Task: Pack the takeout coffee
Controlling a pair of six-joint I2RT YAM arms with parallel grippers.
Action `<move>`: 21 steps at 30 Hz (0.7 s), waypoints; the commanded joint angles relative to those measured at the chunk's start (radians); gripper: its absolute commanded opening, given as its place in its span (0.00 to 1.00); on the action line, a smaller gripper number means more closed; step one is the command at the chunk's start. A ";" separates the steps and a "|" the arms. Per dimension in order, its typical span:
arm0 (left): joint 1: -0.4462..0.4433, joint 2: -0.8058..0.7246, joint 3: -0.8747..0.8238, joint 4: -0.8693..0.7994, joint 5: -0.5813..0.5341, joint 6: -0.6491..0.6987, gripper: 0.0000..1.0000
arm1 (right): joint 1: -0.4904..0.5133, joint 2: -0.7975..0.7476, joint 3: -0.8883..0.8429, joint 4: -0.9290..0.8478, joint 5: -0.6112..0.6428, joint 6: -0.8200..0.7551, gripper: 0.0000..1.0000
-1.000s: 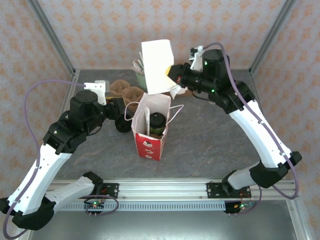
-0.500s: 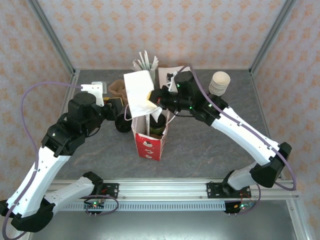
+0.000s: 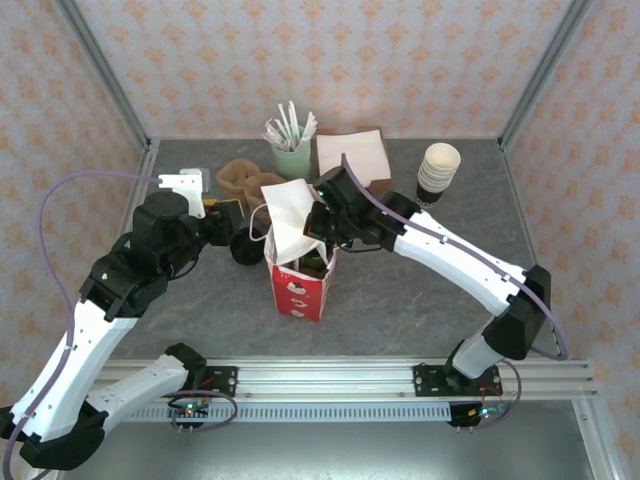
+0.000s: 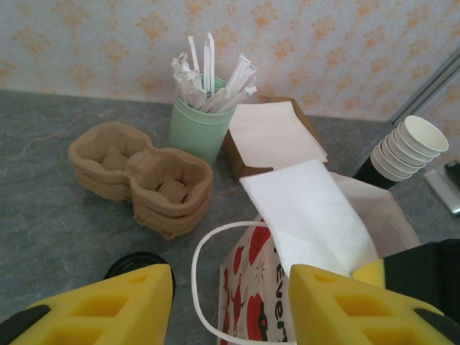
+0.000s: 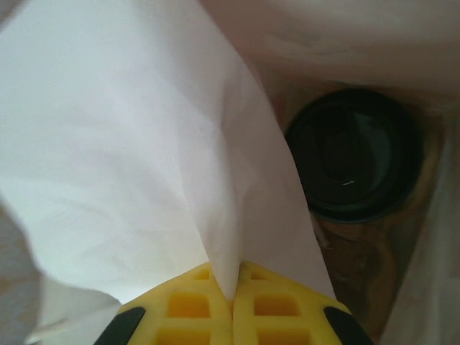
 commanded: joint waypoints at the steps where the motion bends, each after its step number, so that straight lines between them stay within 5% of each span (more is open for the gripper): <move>1: -0.007 -0.017 -0.011 0.009 -0.026 0.002 0.48 | 0.021 0.048 0.068 -0.098 0.098 -0.039 0.00; 13: -0.008 -0.036 -0.018 0.009 -0.038 0.019 0.49 | 0.036 0.169 0.144 -0.180 0.174 -0.068 0.08; 21: -0.008 -0.037 -0.025 0.015 -0.039 0.023 0.49 | 0.055 0.166 0.271 -0.230 0.203 -0.098 0.44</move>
